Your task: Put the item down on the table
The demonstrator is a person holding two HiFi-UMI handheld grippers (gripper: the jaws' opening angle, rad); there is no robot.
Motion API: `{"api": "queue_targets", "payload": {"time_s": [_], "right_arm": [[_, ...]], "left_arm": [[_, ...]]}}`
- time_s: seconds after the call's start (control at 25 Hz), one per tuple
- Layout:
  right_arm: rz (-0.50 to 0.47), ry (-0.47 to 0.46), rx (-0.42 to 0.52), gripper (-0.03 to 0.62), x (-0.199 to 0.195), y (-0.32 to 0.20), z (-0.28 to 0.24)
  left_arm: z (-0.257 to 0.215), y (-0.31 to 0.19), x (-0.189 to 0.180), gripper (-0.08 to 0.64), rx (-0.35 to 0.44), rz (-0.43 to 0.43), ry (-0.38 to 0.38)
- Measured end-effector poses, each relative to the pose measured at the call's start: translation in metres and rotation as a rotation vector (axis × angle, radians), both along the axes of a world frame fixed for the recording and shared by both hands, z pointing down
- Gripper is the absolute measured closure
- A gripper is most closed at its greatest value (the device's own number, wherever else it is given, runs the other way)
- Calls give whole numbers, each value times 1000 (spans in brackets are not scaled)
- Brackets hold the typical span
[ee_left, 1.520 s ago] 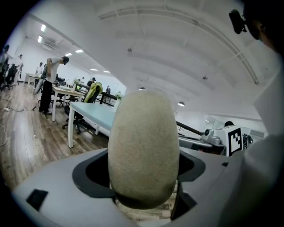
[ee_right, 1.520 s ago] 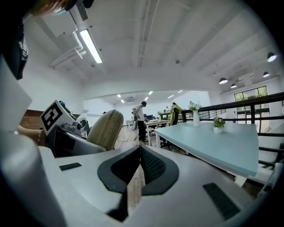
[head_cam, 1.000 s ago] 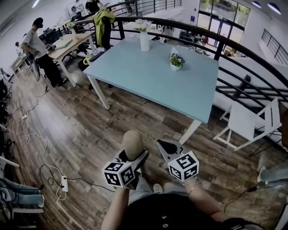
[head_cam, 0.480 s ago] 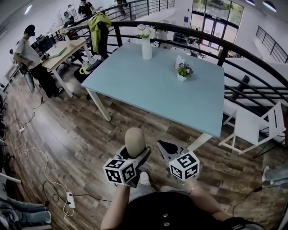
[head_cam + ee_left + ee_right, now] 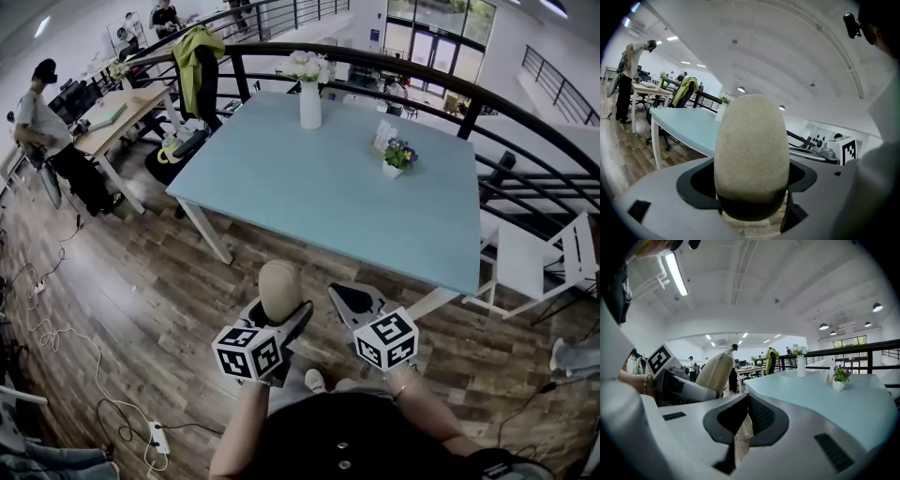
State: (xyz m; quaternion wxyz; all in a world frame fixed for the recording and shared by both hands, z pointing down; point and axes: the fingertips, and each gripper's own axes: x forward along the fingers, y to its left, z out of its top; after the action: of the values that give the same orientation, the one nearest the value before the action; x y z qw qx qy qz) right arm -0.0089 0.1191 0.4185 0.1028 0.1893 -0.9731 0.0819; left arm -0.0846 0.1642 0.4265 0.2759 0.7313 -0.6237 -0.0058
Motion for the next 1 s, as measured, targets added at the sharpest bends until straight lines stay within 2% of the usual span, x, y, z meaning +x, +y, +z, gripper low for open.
{"api": "queue_targets", "payload": {"time_s": [0.24, 0.52, 0.68, 1.0], "right_arm": [[50, 6, 4, 584, -19, -18, -1], [81, 35, -47, 584, -26, -23, 17], [77, 46, -60, 584, -35, -30, 20], [45, 60, -66, 584, -64, -64, 24]], "left_arm": [[4, -14, -25, 166, 1, 19, 21], [23, -19, -36, 166, -38, 31, 59], [29, -27, -43, 166, -55, 39, 80], [28, -56, -68, 166, -61, 33, 61]]}}
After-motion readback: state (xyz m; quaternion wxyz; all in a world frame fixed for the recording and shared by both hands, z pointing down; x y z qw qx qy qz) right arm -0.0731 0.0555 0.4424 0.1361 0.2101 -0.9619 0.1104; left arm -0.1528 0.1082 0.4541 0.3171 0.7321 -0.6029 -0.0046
